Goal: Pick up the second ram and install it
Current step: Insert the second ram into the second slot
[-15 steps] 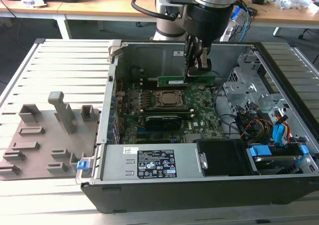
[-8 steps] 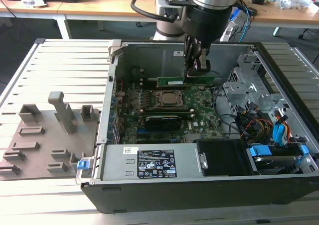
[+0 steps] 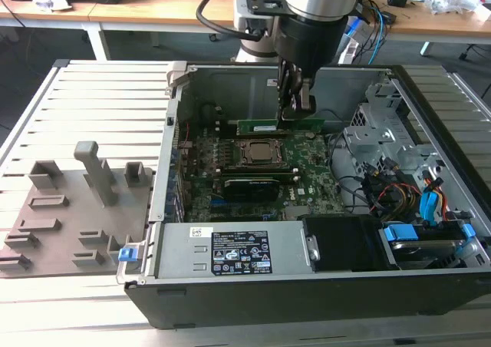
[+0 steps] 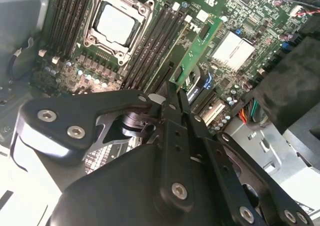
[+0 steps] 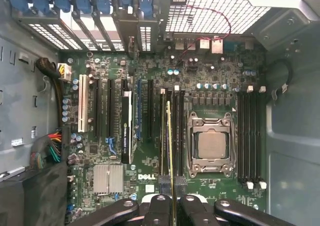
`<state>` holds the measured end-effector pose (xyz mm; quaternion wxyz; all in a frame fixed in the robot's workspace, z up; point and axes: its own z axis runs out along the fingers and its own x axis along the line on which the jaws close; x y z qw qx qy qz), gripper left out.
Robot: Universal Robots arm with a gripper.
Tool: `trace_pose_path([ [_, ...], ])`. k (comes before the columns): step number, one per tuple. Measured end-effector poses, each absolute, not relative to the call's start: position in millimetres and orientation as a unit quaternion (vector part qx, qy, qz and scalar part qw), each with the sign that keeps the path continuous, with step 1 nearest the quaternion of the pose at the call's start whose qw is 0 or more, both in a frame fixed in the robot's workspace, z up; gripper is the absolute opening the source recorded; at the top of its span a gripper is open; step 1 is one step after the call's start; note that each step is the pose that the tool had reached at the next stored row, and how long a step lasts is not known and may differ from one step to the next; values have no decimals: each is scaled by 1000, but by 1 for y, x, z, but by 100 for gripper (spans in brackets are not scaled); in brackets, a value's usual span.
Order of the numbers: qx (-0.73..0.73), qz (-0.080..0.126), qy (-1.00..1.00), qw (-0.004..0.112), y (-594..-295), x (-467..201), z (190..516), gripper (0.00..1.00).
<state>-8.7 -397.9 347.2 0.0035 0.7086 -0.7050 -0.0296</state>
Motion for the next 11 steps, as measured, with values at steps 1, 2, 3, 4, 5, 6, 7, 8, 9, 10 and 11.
trace_pose_path([
  [1,709,-30,-705,3,-398,-9,345,14],
  [2,709,-30,-705,3,-398,-9,344,14],
  [3,709,-30,-705,3,-398,-9,343,14],
  [4,709,-30,-705,3,-398,-9,342,14],
  [5,709,-30,-705,3,-398,-9,340,14],
  [6,709,-30,-705,3,-398,-9,339,14],
  [7,709,-30,-705,3,-398,-9,338,14],
  [8,709,-30,-705,3,-398,-9,337,14],
  [9,709,-30,-705,3,-398,-9,336,14],
  [10,709,-30,-705,3,-398,-9,335,14],
  [11,709,-30,-705,3,-398,-9,333,14],
])
